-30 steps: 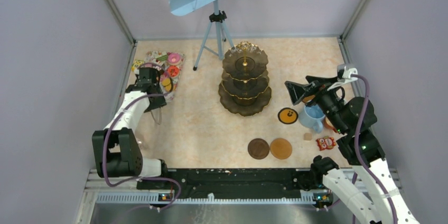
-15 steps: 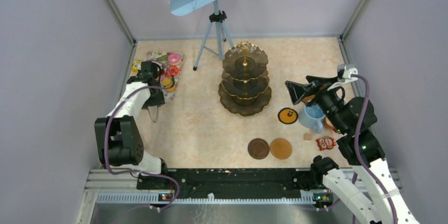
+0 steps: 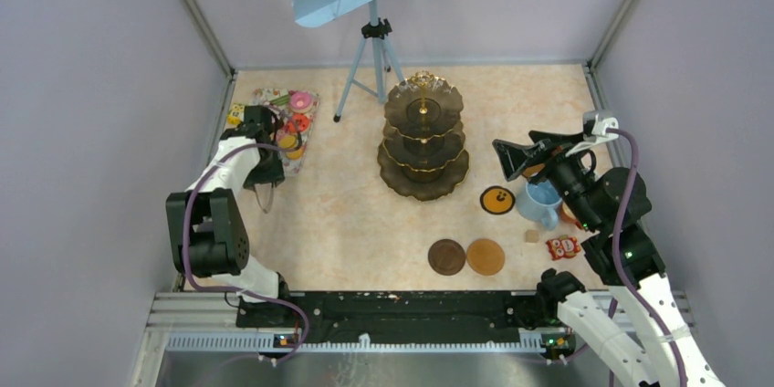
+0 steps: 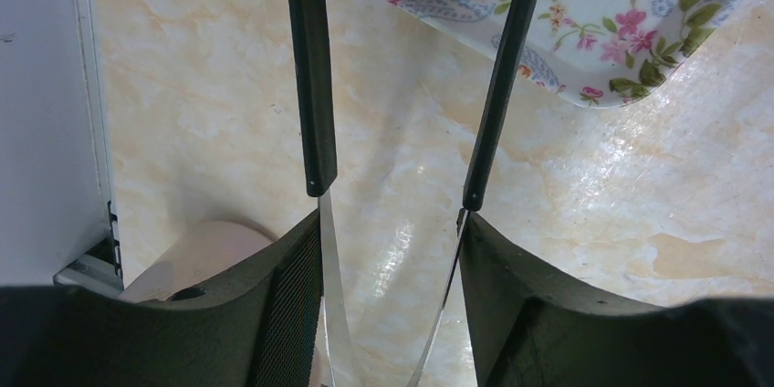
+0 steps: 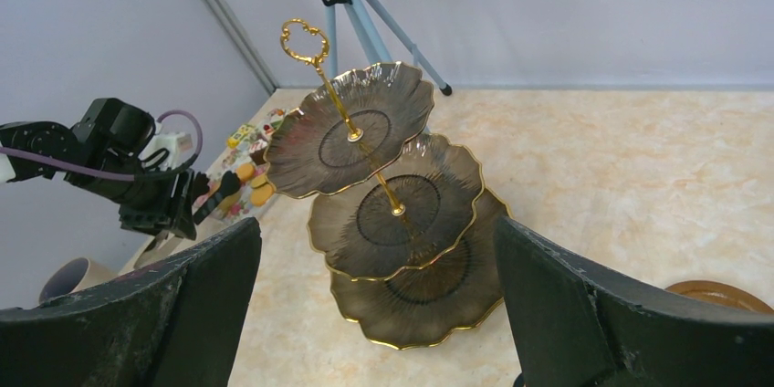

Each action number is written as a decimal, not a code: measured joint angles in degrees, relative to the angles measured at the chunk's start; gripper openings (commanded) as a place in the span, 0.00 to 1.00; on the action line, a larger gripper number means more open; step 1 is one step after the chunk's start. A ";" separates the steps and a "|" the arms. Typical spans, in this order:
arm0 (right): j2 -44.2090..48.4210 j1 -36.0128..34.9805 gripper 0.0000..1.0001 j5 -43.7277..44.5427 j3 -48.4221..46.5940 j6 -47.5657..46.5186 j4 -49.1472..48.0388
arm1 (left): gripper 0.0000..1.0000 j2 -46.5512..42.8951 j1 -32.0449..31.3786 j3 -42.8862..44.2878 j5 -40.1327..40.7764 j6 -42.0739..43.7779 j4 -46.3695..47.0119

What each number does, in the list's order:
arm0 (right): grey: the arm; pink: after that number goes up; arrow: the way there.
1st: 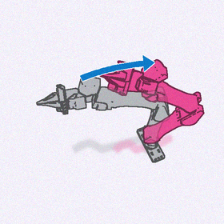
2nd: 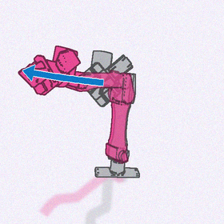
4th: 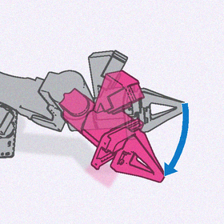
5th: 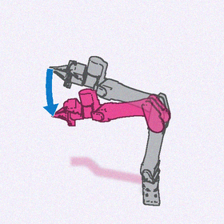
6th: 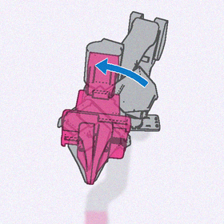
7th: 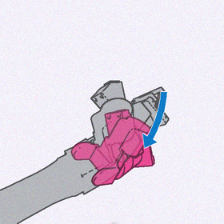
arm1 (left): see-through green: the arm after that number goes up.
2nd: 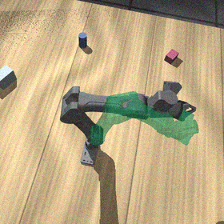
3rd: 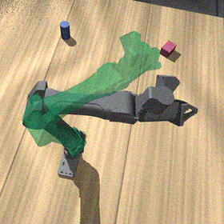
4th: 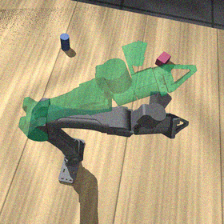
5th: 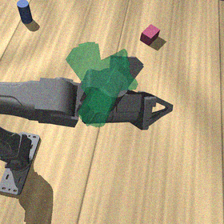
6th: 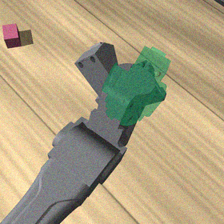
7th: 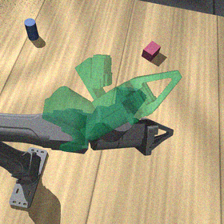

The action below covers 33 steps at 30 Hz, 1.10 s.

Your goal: Serve the afternoon tea

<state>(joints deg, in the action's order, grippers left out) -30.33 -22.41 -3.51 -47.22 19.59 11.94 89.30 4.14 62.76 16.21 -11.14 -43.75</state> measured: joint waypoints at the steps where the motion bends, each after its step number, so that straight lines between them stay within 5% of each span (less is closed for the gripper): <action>1: 0.00 0.00 0.95 0.00 0.00 0.00 0.00 | 0.58 0.00 0.07 0.00 -0.09 0.04 -0.04; 23: -0.04 0.00 0.95 0.00 0.00 0.00 0.00 | 0.60 2.01 0.76 0.02 -0.74 0.17 0.20; 33: -0.15 0.00 0.95 0.00 0.00 0.00 0.00 | 0.50 3.26 0.76 0.02 -0.74 0.17 0.83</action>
<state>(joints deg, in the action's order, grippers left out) -30.48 -22.41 -3.51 -47.22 19.59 11.94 92.55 4.91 62.78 15.46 -10.96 -42.92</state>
